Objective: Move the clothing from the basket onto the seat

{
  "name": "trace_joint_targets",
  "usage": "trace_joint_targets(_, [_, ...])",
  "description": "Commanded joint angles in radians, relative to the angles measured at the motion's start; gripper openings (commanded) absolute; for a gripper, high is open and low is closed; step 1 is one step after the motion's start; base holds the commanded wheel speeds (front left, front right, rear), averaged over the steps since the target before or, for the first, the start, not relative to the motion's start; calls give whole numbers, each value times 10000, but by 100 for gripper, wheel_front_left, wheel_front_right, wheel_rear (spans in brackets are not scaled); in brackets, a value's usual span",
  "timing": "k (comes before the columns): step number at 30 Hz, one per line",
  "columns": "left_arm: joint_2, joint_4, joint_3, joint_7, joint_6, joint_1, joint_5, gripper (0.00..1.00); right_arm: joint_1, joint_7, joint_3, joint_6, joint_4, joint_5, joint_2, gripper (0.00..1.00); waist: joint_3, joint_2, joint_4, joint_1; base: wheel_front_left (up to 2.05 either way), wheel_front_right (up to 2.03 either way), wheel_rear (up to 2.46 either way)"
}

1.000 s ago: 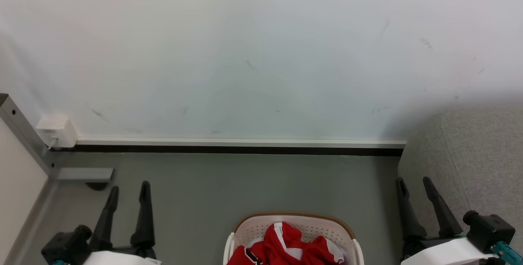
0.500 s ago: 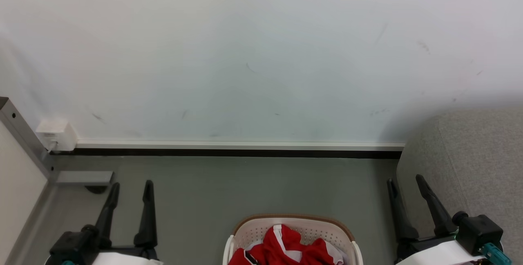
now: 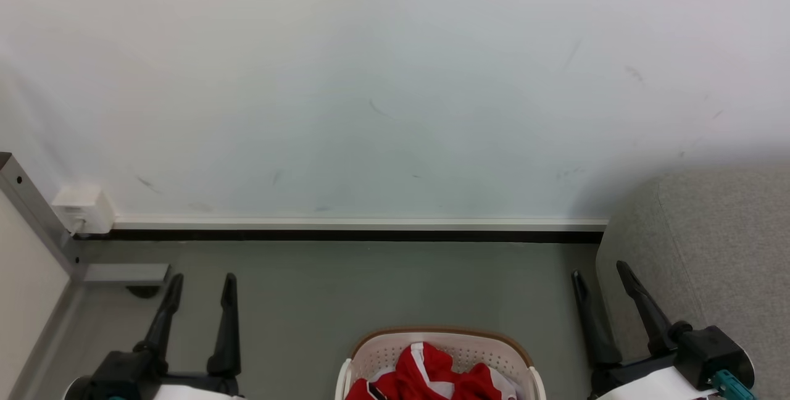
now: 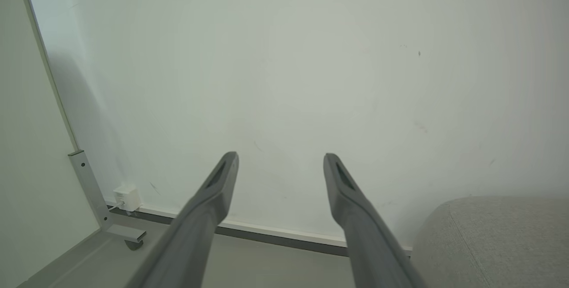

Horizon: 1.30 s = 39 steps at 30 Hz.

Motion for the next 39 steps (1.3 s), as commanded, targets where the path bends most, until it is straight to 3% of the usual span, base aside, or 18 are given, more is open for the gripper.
trace_joint_targets(1, [76, -56, 25, -79, 0, 124, 237, 100, -119, -86, 43, -20, -19, -240, -76, 100, -12, 0, -22, 0, 0, 0, 0])
trace_joint_targets(22, [73, 73, -56, -83, -36, 61, 314, 100, -171, -83, 47, -21, -26, -256, -54, 100, 77, 0, -117, 0, 0, 0, 0])
trace_joint_targets(39, [71, -4, -148, -82, -216, -381, 45, 100, -565, -80, -92, -21, -243, -187, -253, 100, 934, 0, -612, 0, 0, 0, 0])
